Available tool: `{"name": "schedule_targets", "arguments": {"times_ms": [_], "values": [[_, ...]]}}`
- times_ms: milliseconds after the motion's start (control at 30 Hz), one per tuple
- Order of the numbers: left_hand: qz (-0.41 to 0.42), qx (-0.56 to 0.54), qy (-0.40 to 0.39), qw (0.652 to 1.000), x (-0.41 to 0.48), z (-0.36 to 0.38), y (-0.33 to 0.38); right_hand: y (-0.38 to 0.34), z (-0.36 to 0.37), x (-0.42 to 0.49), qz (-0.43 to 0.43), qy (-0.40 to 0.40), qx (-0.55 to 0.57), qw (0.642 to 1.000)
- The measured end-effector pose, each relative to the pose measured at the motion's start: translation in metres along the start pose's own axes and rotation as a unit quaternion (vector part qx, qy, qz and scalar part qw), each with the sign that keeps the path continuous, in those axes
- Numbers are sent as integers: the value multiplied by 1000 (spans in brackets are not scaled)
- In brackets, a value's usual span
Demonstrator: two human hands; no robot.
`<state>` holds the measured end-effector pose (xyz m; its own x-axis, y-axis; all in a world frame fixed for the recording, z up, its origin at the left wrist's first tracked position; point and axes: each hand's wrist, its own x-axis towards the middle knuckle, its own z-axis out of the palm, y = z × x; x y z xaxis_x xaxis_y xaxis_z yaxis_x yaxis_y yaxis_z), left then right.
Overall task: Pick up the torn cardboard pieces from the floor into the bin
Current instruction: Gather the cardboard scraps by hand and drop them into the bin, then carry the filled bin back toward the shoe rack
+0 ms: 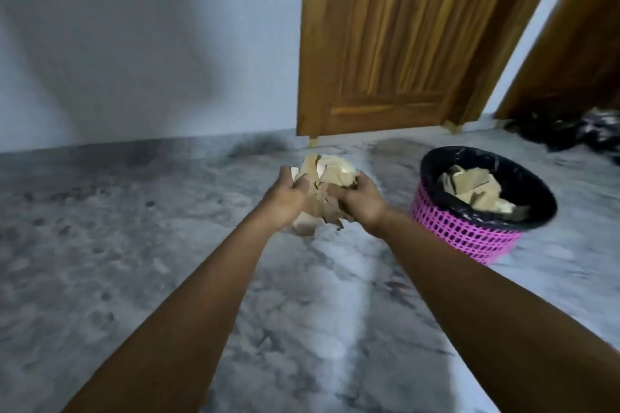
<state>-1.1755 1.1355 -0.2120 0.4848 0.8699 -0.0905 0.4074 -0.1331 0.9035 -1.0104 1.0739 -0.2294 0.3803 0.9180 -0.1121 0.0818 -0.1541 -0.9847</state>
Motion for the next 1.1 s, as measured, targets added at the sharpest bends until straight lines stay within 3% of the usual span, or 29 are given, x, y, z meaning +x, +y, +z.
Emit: {"name": "schedule_targets", "arguments": {"times_ms": [233,400,500,533,633,700,733,800,933,1033,1100], "values": [[9,58,-38,998,105,227,155,4,-257,36,-51,166,-90,981],[54,117,-67,989,157,323,196,20,-354,37,-63,252,-176,950],[96,199,-141,965,190,338,183,35,-381,50,2,180,-234,956],[106,241,-144,954,202,338,178,40,-388,56,35,182,-277,943],[48,348,-101,931,247,331,158,68,-411,65,128,316,-416,843],[-24,387,-153,909,273,326,146,83,-419,63,261,359,-436,783],[-60,369,-208,904,283,326,141,91,-421,64,334,364,-401,771],[-104,299,-280,906,294,329,139,95,-424,63,406,364,-312,778],[-84,325,-286,898,293,326,175,66,-436,41,404,352,-234,811],[-60,332,-275,900,280,314,253,3,-459,5,418,374,-210,800],[-40,361,-295,884,260,307,325,-53,-478,-34,435,387,-191,791]]}}
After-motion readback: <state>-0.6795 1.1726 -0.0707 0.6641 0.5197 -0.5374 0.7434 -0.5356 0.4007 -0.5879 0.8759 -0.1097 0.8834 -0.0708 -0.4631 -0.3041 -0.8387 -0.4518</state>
